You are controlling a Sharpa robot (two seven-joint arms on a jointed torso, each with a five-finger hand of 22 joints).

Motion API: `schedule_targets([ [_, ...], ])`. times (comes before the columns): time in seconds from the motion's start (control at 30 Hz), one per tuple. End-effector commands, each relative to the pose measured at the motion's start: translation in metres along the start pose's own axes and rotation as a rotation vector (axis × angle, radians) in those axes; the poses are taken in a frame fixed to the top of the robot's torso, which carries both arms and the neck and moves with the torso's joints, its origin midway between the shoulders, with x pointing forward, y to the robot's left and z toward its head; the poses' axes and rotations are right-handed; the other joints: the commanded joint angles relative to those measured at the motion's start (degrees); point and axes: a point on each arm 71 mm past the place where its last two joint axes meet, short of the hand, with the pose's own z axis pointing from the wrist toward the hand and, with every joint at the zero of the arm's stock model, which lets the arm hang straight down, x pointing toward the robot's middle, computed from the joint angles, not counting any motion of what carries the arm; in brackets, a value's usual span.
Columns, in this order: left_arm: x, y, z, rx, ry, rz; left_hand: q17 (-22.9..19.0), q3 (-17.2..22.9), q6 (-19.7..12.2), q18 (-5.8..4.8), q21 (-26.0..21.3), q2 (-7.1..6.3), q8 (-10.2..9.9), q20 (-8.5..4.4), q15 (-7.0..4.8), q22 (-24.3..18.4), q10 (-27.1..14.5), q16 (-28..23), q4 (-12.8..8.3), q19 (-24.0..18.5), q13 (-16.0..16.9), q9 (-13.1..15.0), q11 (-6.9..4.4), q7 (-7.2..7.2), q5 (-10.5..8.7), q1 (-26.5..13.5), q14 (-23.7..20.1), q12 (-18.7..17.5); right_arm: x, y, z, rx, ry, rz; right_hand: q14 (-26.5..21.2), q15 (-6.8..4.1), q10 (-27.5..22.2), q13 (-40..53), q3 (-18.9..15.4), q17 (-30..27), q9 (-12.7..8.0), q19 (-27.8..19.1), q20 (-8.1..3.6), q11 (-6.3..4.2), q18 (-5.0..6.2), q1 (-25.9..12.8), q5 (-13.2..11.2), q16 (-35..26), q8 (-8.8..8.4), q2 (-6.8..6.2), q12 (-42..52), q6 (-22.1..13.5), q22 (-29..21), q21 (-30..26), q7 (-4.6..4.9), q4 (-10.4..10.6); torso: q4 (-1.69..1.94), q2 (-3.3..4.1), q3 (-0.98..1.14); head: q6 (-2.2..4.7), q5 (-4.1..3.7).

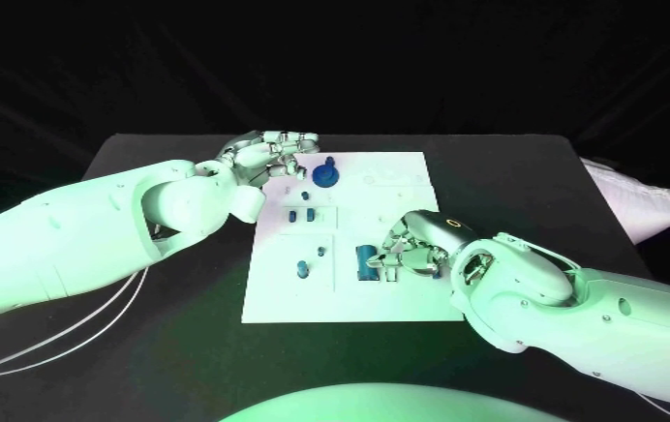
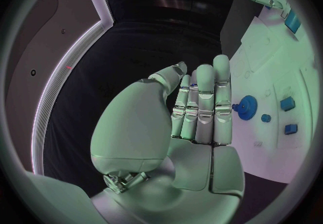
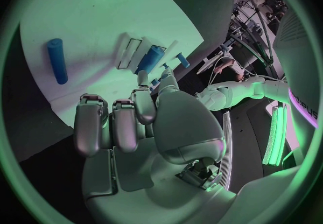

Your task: Assemble the parts on the task board

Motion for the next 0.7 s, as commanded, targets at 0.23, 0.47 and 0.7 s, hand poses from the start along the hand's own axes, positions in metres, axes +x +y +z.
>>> schedule_targets([
  [0.23, 0.002, 0.0, 0.0, 0.009, 0.015, -0.002, -0.1, -0.3, -0.1, 0.66, -0.3, 0.63, 0.3, 0.07, -0.17, -0.1, -0.4, -0.1, 0.0, -0.4, -0.1, -0.1, -0.14, 0.27, -0.24, 0.0, -0.4, 0.3, -0.037, -0.02, -0.012, -0.048, -0.057, 0.189, 3.2, 1.46, -3.4, -4.0, 2.3, -0.4, -1.4, -1.0, 1.05, 1.75, -0.32, 4.8, 1.2, -1.1, -3.81, 0.34, -6.5, -5.1, -1.2, -0.8, 2.04, -3.0, -0.09, -0.05, -0.06, 0.49, -0.74],
  [0.47, 0.003, 0.001, 0.0, 0.011, 0.014, -0.002, -0.1, -0.3, -0.1, 0.66, -0.3, 0.63, 0.3, 0.08, -0.16, -0.1, -0.4, -0.1, 0.0, -0.4, -0.1, -0.1, -0.14, 0.27, -0.24, 0.0, -0.4, 0.3, -0.051, -0.053, -0.024, 0.069, -0.016, 0.054, 3.1, 1.65, -4.6, -5.9, 3.6, -0.9, -1.9, -1.3, 1.35, 1.9, -0.21, 7.2, 0.9, -1.6, -4.44, 0.65, -9.5, -4.8, -1.7, -1.2, 2.23, -4.8, -0.19, 0.1, -0.03, 0.75, -1.5],
  [0.7, 0.004, 0.001, 0.001, 0.012, 0.016, -0.002, -0.1, -0.4, -0.1, 0.67, -0.3, 0.69, 0.3, 0.09, -0.16, -0.1, -0.4, -0.1, -0.1, -0.4, -0.1, -0.1, -0.14, 0.27, -0.23, 0.0, -0.4, 0.4, -0.048, -0.071, -0.03, 0.163, 0.024, -0.066, 3.2, 1.58, -3.8, -5.8, 2.9, -0.3, -2.2, -0.9, 1.43, 1.72, -0.34, 4.1, 1.0, -1.3, -4.38, 0.33, -9.0, -3.2, -1.0, -0.9, 1.88, -2.8, -0.24, 0.02, 0.11, 0.84, -1.97],
])
